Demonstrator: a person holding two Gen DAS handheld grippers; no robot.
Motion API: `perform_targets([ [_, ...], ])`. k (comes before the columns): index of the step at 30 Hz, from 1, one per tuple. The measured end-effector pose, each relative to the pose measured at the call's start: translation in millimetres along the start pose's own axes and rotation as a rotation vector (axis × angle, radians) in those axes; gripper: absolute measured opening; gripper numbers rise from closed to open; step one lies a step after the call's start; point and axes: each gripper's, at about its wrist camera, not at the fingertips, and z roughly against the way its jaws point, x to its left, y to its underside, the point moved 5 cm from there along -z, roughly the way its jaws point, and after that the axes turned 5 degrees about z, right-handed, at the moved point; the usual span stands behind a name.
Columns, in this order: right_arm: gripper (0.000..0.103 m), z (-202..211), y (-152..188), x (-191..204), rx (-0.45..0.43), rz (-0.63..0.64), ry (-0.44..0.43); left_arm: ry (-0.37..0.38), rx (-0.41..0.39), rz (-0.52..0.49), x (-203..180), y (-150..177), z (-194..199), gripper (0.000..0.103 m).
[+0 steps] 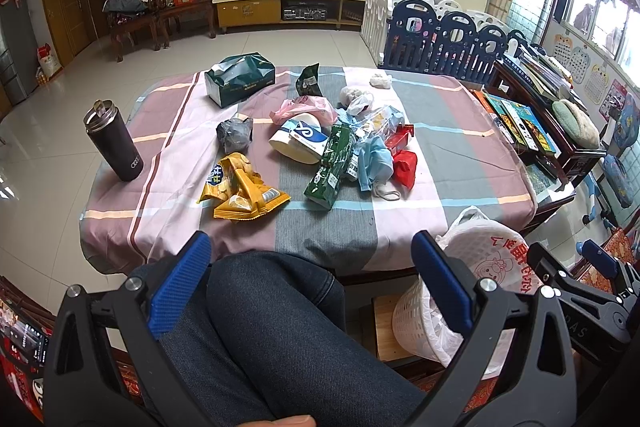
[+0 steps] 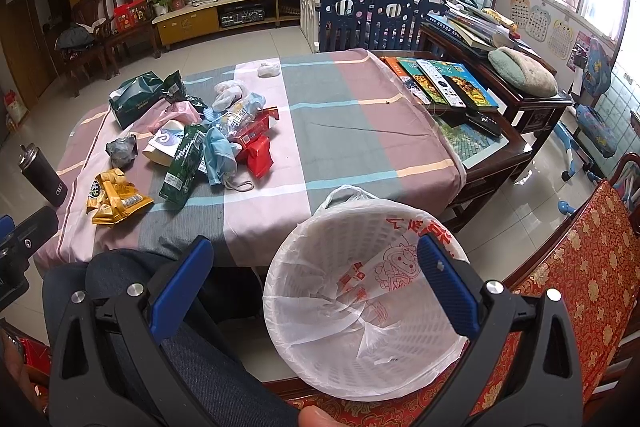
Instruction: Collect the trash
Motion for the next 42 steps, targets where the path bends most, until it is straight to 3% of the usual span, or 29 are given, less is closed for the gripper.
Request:
perform_targets([
  [19,0.100,-1.5,-0.2,0.5,0.008,0.000,0.002,0.000,0.006,0.001,1.2,3.3,-1.1,0.100],
  [23,0.100,-9.2,14.4,1.4,0.025,0.001,-0.015,-0.003,0.018,0.006,4.7,10.9,-4.5,0.100],
  [28,0.100,-4.0,12.3,3.0,-0.013,0.035,-0.030,-0.022,0.049,0.042,22.8,8.1,-25.0,0.100],
  [31,0.100,2.2,1.7,13.1,-0.077,0.112,0.033,-0.069,0.059,0.112,52.7,2.9,-38.4,0.100],
  [33,0.099,-1.8,1.5,17.8,-0.082,0.133,0.013,-0.124,0.056,0.194,84.3,1.8,-45.7,0.100],
  [36,0.074,-18.5,0.8,28.0,-0.030,0.138,-0.038,-0.178,0.049,0.348,130.7,2.9,-53.5,0.100],
  [39,0.046,-42.0,3.6,46.5,0.027,0.146,-0.087,-0.178,0.060,0.490,168.0,10.5,-63.6,0.100],
  [40,0.041,-52.2,6.7,54.9,0.055,0.144,-0.115,-0.181,0.068,0.524,176.1,14.0,-67.4,0.100],
  [42,0.039,-68.9,13.5,69.3,0.106,0.133,-0.198,-0.180,0.080,0.578,189.4,22.3,-76.3,0.096],
])
